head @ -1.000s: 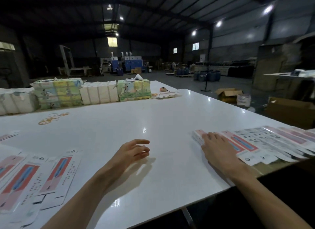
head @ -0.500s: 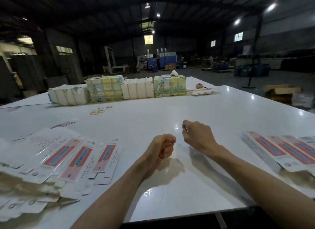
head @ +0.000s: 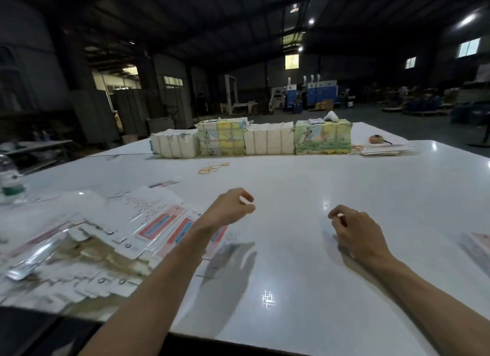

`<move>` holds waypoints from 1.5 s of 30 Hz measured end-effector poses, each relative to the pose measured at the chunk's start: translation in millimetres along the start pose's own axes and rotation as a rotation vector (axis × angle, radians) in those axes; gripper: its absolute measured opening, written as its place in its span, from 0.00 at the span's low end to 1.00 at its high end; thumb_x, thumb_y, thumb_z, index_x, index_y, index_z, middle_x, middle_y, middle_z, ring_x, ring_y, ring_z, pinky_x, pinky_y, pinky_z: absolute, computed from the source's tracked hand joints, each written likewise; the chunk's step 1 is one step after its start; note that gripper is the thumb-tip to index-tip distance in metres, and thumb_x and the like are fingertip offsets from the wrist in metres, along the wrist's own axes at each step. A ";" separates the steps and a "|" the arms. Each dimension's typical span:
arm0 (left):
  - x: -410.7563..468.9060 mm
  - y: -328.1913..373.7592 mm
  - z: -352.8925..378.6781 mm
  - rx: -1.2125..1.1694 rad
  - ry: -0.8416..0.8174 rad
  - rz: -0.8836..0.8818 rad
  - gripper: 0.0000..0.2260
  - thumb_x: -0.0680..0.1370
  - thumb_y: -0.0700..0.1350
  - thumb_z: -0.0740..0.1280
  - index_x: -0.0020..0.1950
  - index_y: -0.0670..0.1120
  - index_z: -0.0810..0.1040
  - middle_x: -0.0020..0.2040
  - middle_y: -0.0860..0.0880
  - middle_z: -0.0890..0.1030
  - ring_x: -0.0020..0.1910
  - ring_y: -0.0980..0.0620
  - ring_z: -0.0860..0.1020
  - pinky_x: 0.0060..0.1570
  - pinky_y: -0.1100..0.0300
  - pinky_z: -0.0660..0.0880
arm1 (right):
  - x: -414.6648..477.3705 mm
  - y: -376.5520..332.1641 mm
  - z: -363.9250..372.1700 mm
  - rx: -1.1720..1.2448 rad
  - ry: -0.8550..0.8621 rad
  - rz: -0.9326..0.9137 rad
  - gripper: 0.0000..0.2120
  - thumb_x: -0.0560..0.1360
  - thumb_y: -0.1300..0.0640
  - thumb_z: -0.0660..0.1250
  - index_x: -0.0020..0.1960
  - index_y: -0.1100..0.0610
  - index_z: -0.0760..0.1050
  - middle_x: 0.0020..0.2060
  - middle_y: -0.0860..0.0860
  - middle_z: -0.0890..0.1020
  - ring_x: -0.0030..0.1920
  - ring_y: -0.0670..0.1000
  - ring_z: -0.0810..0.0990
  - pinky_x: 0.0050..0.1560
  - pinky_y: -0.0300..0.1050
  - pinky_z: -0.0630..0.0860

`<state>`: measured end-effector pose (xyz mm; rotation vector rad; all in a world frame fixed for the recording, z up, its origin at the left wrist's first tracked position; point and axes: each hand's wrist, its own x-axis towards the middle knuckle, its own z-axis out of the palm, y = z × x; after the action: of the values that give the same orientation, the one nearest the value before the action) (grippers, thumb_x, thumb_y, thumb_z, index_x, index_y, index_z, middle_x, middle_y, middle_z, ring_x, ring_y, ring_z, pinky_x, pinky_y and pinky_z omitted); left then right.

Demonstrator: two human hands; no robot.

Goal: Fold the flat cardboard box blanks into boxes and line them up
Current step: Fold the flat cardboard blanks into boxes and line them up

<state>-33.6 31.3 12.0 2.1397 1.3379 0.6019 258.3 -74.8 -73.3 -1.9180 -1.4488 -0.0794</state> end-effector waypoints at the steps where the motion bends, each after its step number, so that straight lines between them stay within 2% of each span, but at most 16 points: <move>1: -0.9 -14.5 -20.2 0.166 0.028 -0.042 0.14 0.83 0.48 0.69 0.68 0.47 0.79 0.62 0.45 0.82 0.59 0.46 0.81 0.62 0.51 0.78 | 0.9 0.3 0.9 0.013 -0.003 0.001 0.10 0.82 0.57 0.61 0.53 0.49 0.81 0.37 0.48 0.84 0.42 0.56 0.81 0.45 0.51 0.77; 4: -13.4 -56.7 -65.6 0.518 0.120 -0.280 0.22 0.85 0.49 0.66 0.77 0.43 0.68 0.75 0.38 0.68 0.74 0.37 0.67 0.71 0.45 0.70 | 3.0 1.9 1.6 0.049 -0.005 0.014 0.10 0.81 0.57 0.62 0.52 0.47 0.81 0.36 0.46 0.84 0.40 0.53 0.81 0.44 0.50 0.76; 7: -31.1 -87.5 -88.7 0.699 0.172 -0.488 0.37 0.81 0.59 0.71 0.80 0.41 0.59 0.79 0.35 0.61 0.77 0.34 0.61 0.74 0.40 0.65 | 2.4 0.8 0.8 0.081 -0.009 0.023 0.10 0.81 0.57 0.62 0.51 0.46 0.80 0.32 0.45 0.82 0.38 0.50 0.81 0.41 0.48 0.75; 10: -38.7 -104.4 -99.7 0.741 0.202 -0.532 0.43 0.74 0.68 0.74 0.77 0.40 0.65 0.75 0.36 0.66 0.74 0.35 0.66 0.72 0.40 0.68 | 1.2 -1.2 -1.5 0.095 -0.027 0.026 0.10 0.81 0.58 0.62 0.50 0.46 0.80 0.31 0.46 0.82 0.38 0.50 0.81 0.39 0.46 0.72; 14: -34.1 -110.3 -110.3 0.694 0.206 -0.549 0.45 0.69 0.69 0.77 0.73 0.40 0.68 0.70 0.37 0.74 0.69 0.38 0.72 0.67 0.44 0.72 | -0.1 -2.2 -2.9 0.109 -0.013 0.039 0.10 0.80 0.59 0.62 0.49 0.46 0.80 0.28 0.43 0.80 0.36 0.45 0.78 0.38 0.46 0.70; 18: -30.2 -107.7 -118.1 0.613 0.200 -0.536 0.53 0.67 0.67 0.80 0.80 0.41 0.59 0.71 0.39 0.76 0.65 0.41 0.77 0.64 0.45 0.77 | -1.0 -3.0 -4.3 0.124 -0.012 0.049 0.11 0.80 0.59 0.63 0.48 0.45 0.79 0.26 0.36 0.78 0.31 0.42 0.77 0.36 0.44 0.69; 20: -28.8 -107.5 -122.3 0.540 0.203 -0.517 0.52 0.68 0.63 0.82 0.81 0.45 0.58 0.67 0.43 0.79 0.55 0.47 0.83 0.54 0.49 0.83 | -1.2 -3.7 -4.4 0.125 -0.025 0.039 0.11 0.80 0.59 0.63 0.48 0.45 0.79 0.26 0.35 0.78 0.30 0.42 0.78 0.36 0.44 0.70; 23: -25.2 -111.3 -129.2 0.501 0.163 -0.432 0.33 0.71 0.59 0.81 0.70 0.50 0.74 0.54 0.48 0.84 0.44 0.50 0.86 0.46 0.52 0.86 | -1.2 -4.4 -4.0 0.122 -0.055 0.016 0.11 0.81 0.59 0.62 0.48 0.45 0.79 0.28 0.37 0.79 0.31 0.38 0.79 0.35 0.43 0.69; 26: -23.2 -97.1 -133.6 0.274 0.172 -0.314 0.22 0.72 0.57 0.81 0.62 0.53 0.79 0.46 0.49 0.86 0.39 0.50 0.88 0.39 0.53 0.85 | 0.5 -4.4 -3.6 0.118 -0.040 0.017 0.11 0.81 0.59 0.62 0.49 0.45 0.80 0.28 0.45 0.80 0.31 0.43 0.79 0.36 0.43 0.72; 28: -20.2 -73.7 -130.8 0.017 0.106 -0.266 0.21 0.72 0.57 0.81 0.61 0.54 0.79 0.44 0.50 0.89 0.40 0.49 0.89 0.36 0.53 0.85 | 1.1 -4.2 -2.8 0.123 -0.022 0.006 0.10 0.80 0.59 0.63 0.50 0.47 0.81 0.28 0.47 0.80 0.32 0.46 0.79 0.37 0.44 0.74; 31: -15.6 -32.7 -100.4 -0.510 -0.207 -0.137 0.32 0.71 0.52 0.81 0.71 0.48 0.72 0.57 0.43 0.87 0.55 0.41 0.87 0.46 0.47 0.86 | 1.5 -4.6 -1.8 0.130 -0.014 -0.018 0.10 0.80 0.60 0.63 0.50 0.48 0.81 0.27 0.47 0.79 0.31 0.48 0.77 0.38 0.46 0.73; 33: -14.1 -9.5 -64.3 -0.775 -0.434 -0.048 0.32 0.75 0.46 0.77 0.74 0.45 0.68 0.65 0.38 0.84 0.62 0.36 0.84 0.52 0.46 0.84 | 1.9 -4.6 -1.5 0.135 -0.001 -0.030 0.10 0.80 0.60 0.63 0.49 0.48 0.80 0.24 0.45 0.76 0.28 0.46 0.74 0.34 0.46 0.71; 35: -13.9 10.8 -22.0 -0.942 -0.569 -0.018 0.29 0.77 0.40 0.73 0.75 0.41 0.67 0.66 0.35 0.82 0.64 0.35 0.82 0.55 0.45 0.84 | 1.8 -5.3 -2.2 0.144 0.026 -0.046 0.10 0.80 0.61 0.63 0.48 0.48 0.80 0.24 0.42 0.75 0.27 0.46 0.73 0.33 0.46 0.70; 37: -11.7 26.9 16.8 -1.007 -0.604 -0.038 0.27 0.76 0.39 0.73 0.74 0.40 0.69 0.63 0.36 0.84 0.60 0.37 0.84 0.54 0.46 0.84 | 1.6 -6.0 -4.4 0.177 0.070 -0.068 0.10 0.81 0.61 0.63 0.49 0.49 0.80 0.25 0.44 0.77 0.29 0.47 0.76 0.37 0.50 0.76; 41: -1.5 47.8 79.8 -1.034 -0.651 -0.086 0.26 0.81 0.53 0.71 0.74 0.41 0.73 0.58 0.41 0.86 0.54 0.41 0.86 0.56 0.47 0.83 | 3.9 -7.5 -11.3 0.316 0.200 -0.086 0.08 0.84 0.63 0.64 0.56 0.56 0.81 0.32 0.49 0.81 0.32 0.51 0.80 0.40 0.56 0.82; 45: 3.8 51.2 124.1 -1.180 -0.721 -0.093 0.37 0.82 0.70 0.58 0.75 0.41 0.74 0.54 0.40 0.84 0.47 0.43 0.84 0.51 0.49 0.83 | 4.5 -12.4 -16.0 0.387 0.320 -0.162 0.11 0.84 0.62 0.65 0.66 0.56 0.76 0.42 0.45 0.80 0.43 0.45 0.81 0.45 0.38 0.82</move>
<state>79.4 -9.4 -47.9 1.1026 0.4369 0.3555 255.1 -78.9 -53.2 -1.4036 -1.2902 -0.1602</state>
